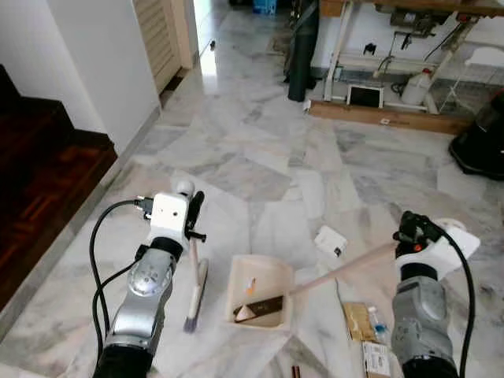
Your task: Sweep floor
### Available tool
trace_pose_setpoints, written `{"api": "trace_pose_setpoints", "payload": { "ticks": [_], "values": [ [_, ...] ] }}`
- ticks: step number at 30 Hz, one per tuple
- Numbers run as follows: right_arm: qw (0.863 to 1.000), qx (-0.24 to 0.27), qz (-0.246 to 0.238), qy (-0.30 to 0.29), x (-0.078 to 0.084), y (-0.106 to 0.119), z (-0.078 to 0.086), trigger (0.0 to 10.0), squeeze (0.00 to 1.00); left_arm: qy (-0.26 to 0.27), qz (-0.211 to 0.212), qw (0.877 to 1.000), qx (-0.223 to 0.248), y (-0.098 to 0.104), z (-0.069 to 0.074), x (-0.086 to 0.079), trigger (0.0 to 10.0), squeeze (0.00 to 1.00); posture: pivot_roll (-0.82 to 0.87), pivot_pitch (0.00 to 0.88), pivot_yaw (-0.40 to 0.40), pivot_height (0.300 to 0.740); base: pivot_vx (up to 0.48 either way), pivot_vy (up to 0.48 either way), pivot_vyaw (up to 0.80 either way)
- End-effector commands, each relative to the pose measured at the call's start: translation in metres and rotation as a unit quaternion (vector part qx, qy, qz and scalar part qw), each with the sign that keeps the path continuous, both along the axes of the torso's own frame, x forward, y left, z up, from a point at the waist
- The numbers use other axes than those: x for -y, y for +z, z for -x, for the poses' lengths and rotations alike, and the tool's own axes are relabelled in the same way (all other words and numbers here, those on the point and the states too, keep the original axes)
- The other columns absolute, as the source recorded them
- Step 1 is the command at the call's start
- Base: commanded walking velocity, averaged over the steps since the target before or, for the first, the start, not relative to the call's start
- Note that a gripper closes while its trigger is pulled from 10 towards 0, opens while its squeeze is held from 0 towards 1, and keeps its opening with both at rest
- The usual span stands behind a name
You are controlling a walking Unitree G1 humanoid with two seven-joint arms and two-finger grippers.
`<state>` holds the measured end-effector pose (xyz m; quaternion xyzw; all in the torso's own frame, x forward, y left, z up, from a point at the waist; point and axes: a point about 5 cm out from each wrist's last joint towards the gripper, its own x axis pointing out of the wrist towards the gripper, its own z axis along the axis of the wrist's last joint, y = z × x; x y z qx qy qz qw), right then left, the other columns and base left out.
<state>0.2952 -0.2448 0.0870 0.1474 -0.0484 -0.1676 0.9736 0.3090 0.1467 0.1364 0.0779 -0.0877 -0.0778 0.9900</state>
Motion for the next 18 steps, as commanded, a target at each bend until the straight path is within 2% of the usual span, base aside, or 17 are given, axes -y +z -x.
{"api": "trace_pose_setpoints", "payload": {
  "ticks": [1,18],
  "values": [
    [0.999,0.035,0.005,0.007,-0.0042,0.0149,-0.0045,10.0,0.00,0.005,-0.004,1.000,0.018,0.0062,-0.0007,-0.0028,10.0,0.00,-0.05,0.092,-0.027,0.740,0.000,0.000,0.80],
    [0.999,0.033,0.004,0.010,-0.0060,0.0141,-0.0045,10.0,0.00,0.009,-0.019,1.000,0.017,0.0051,-0.0004,-0.0025,10.0,0.00,-0.04,0.069,-0.023,0.740,0.000,0.000,0.80]
  ]
}}
